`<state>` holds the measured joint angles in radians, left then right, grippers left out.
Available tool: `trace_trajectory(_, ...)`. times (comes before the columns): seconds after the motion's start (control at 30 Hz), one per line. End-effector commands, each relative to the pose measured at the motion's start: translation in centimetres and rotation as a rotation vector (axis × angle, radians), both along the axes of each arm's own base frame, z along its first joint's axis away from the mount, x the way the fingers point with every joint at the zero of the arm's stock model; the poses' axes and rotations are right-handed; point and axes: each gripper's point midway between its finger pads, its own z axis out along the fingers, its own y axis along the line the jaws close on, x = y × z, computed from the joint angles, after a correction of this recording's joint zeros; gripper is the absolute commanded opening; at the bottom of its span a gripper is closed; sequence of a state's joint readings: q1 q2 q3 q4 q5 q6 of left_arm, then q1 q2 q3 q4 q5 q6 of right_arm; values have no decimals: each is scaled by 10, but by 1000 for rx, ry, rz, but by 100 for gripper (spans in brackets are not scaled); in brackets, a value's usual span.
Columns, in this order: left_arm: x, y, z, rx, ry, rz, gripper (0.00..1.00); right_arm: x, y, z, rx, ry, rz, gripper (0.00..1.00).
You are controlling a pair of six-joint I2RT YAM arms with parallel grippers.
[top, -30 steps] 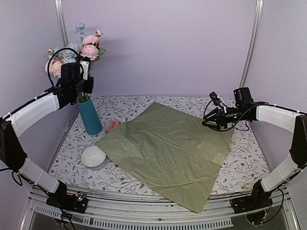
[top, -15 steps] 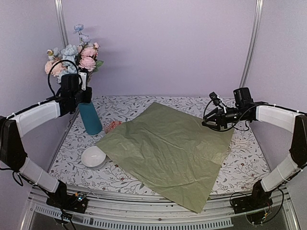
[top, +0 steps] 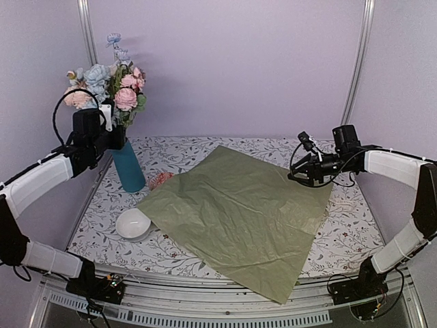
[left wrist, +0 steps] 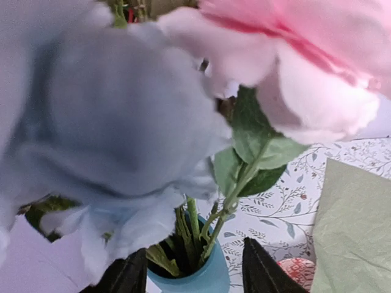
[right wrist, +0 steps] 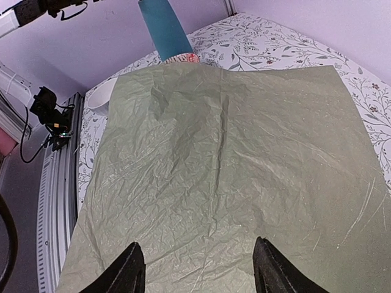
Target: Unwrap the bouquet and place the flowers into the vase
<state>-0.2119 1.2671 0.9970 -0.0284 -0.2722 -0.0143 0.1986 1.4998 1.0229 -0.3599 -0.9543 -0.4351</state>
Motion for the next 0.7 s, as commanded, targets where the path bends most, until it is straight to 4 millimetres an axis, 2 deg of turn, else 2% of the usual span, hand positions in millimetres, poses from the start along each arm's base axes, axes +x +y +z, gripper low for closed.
trace_trajectory(0.0, -23, -5, -8, -38, 38, -51, 56, 9, -14, 16, -14, -54, -51, 63)
trace_trajectory(0.17, -53, -18, -20, -76, 78, -145, 65, 22, -40, 39, -5, -85, -132, 63)
trace_trajectory(0.27, -72, -35, -21, -106, 71, -242, 71, 29, -55, 58, -39, -152, -208, 67)
trace_trajectory(0.33, -83, -49, -22, -112, 59, -321, 75, 33, -65, 65, -80, -199, -272, 74)
trace_trajectory(0.4, -94, -66, -32, -114, 69, -406, 80, 41, -80, 69, -114, -233, -378, 88)
trace_trajectory(0.43, -98, -71, -35, -117, 74, -432, 91, 44, -89, 70, -125, -246, -434, 96)
trace_trajectory(0.47, -102, -77, -39, -118, 79, -461, 98, 47, -98, 70, -126, -239, -499, 100)
trace_trajectory(0.57, -114, -91, -50, -117, 78, -531, 99, 45, -116, 67, -127, -234, -619, 99)
trace_trajectory(0.67, -125, -94, -54, -116, 48, -551, 99, 39, -130, 73, -105, -294, -715, 99)
